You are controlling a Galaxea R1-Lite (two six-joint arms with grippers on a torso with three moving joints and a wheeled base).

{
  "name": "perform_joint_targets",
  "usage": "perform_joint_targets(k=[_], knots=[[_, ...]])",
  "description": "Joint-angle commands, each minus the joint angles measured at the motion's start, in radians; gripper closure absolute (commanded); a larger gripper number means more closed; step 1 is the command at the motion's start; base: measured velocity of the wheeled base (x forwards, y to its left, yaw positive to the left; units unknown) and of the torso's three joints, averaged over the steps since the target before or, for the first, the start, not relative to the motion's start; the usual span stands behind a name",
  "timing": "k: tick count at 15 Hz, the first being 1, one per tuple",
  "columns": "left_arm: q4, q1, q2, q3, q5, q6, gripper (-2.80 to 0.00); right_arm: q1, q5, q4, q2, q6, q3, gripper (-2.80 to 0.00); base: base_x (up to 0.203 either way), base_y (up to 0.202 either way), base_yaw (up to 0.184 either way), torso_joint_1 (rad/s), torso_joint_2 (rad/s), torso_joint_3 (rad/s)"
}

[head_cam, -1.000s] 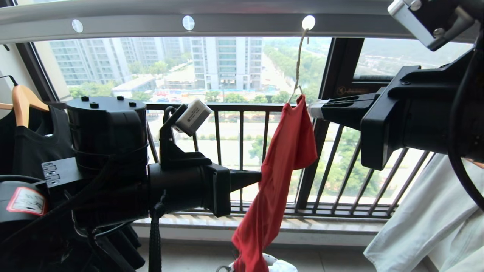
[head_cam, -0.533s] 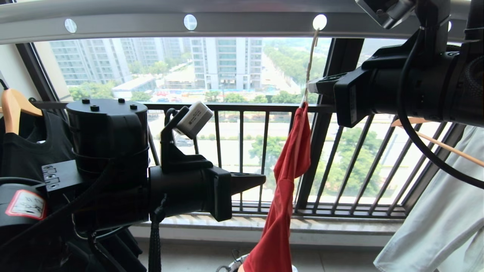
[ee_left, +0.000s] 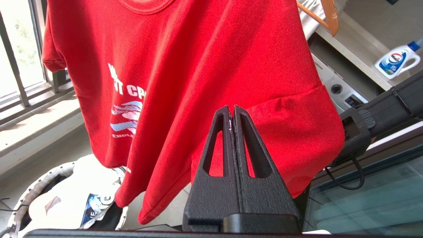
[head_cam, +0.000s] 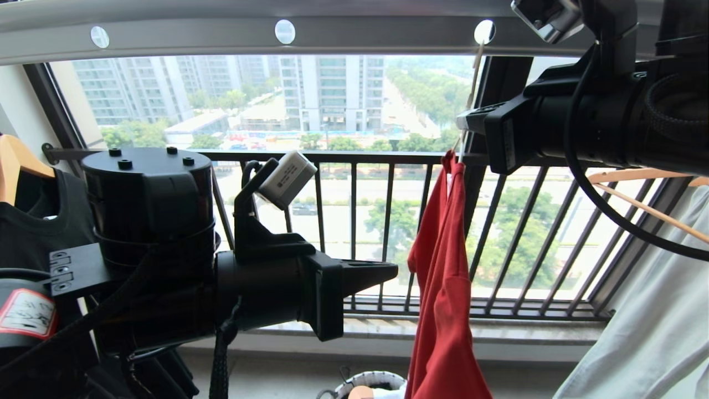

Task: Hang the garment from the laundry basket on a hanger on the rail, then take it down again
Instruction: Take the clothes off the clothes rack

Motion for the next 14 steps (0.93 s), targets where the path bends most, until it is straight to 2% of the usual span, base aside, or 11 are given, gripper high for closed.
perform_joint_targets(k=[1,6,10,14], knots=[[-0.003,0.000,0.001,0.001,-0.002,-0.001,0.00,-0.020,-0.003,0.004,-0.002,-0.002,-0.005,-2.80,0.000,0.000,0.000,0.000,0.00,0.000],[-0.003,0.000,-0.006,0.001,-0.002,0.003,0.00,-0.039,-0.016,0.006,-0.018,-0.004,0.003,-2.80,0.000,0.000,0.000,0.000,0.00,0.000],[-0.003,0.000,0.001,0.001,0.000,0.004,0.00,-0.038,-0.055,0.014,-0.015,-0.036,-0.005,-2.80,0.000,0.000,0.000,0.000,0.00,0.000],[-0.006,0.000,0.008,0.000,0.003,0.003,0.00,-0.038,-0.096,0.006,0.051,-0.035,-0.081,-2.80,0.000,0.000,0.000,0.000,0.00,0.000]])
